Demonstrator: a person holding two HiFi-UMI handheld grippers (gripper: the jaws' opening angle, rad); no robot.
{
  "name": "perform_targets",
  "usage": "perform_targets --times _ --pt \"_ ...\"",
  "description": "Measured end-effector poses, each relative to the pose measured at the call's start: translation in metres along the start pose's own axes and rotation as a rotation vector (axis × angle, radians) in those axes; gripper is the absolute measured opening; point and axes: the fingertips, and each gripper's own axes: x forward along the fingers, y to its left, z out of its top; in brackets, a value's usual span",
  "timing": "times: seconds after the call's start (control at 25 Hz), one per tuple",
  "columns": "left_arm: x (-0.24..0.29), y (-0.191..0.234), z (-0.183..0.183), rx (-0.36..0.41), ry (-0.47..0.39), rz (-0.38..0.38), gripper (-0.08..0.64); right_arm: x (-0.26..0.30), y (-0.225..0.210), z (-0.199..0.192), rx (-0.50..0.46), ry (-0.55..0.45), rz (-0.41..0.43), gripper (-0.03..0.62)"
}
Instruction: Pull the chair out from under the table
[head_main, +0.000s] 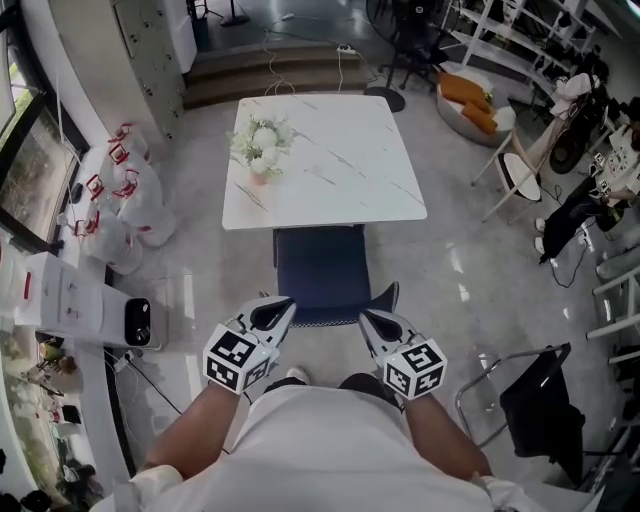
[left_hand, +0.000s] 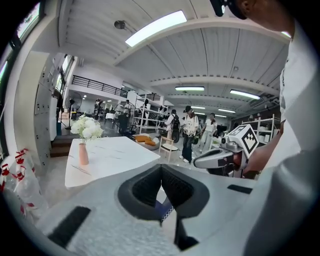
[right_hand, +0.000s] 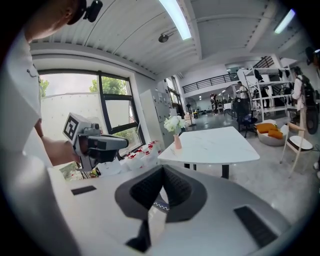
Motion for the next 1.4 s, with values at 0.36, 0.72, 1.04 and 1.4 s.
perform_targets --times 0.36,0.72,1.04,1.4 --pt "0.02 -0.002 0.026 0.009 -0.035 0.05 0.009 0.001 -0.03 0.03 -0.019 -0.035 0.049 0.006" --pt "0.043 -0.011 0.033 0.011 -0.051 0.109 0.009 0.006 -0.054 0.04 -0.064 0.002 0.11 0.006" --pt "0.052 -0.011 0.028 0.002 -0.027 0.145 0.009 0.016 -0.06 0.042 -0.09 0.018 0.167 0.006" --pt "0.058 -0.005 0.03 0.018 -0.018 0.143 0.034 0.023 -0.058 0.047 -0.11 -0.007 0.189 0.008"
